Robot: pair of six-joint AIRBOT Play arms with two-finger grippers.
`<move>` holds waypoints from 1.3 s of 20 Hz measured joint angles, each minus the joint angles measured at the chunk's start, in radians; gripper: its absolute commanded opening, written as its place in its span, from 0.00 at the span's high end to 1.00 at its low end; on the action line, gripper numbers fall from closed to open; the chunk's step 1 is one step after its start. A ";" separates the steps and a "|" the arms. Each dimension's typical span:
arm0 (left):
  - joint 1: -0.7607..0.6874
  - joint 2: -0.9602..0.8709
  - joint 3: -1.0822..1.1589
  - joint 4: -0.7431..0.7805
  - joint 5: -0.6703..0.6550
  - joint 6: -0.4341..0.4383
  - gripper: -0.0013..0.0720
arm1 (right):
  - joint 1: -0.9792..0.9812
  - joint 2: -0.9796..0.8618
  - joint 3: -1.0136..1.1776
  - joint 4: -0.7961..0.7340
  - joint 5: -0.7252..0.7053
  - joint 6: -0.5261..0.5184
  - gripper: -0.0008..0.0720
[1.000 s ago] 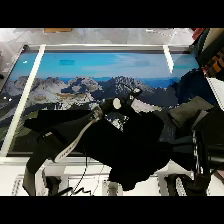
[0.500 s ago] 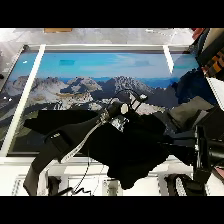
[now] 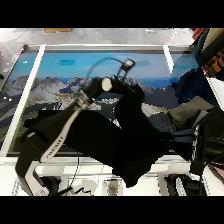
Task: Fold the clothes and pants, and hang the long-sleeved shirts on hangers.
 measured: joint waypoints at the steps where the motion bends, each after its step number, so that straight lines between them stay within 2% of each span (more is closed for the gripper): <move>1: 0.029 0.027 0.002 0.002 0.001 0.000 0.97 | 0.000 0.000 0.000 -0.030 -0.018 0.004 0.95; 6: 0.161 0.143 0.005 0.026 -0.034 -0.002 0.97 | 0.000 -0.004 -0.001 -0.188 -0.243 0.034 0.95; 9: 0.230 0.193 0.005 0.127 -0.118 -0.047 0.97 | -0.001 -0.051 -0.001 -0.283 -0.417 0.080 0.95; 13: 0.290 0.203 0.003 0.241 -0.257 -0.093 0.97 | -0.001 -0.247 -0.001 -0.343 -0.549 0.121 0.95; 16: 0.302 0.168 0.002 0.274 -0.282 -0.105 0.97 | -0.001 -0.469 -0.001 -0.369 -0.665 0.135 0.95; 20: 0.281 0.103 0.002 0.285 -0.185 -0.111 0.97 | -0.002 -0.726 -0.001 -0.387 -0.855 0.190 0.95; 26: 0.186 0.002 0.002 0.220 0.163 -0.112 0.97 | -0.002 -0.865 -0.001 -0.399 -0.961 0.231 0.95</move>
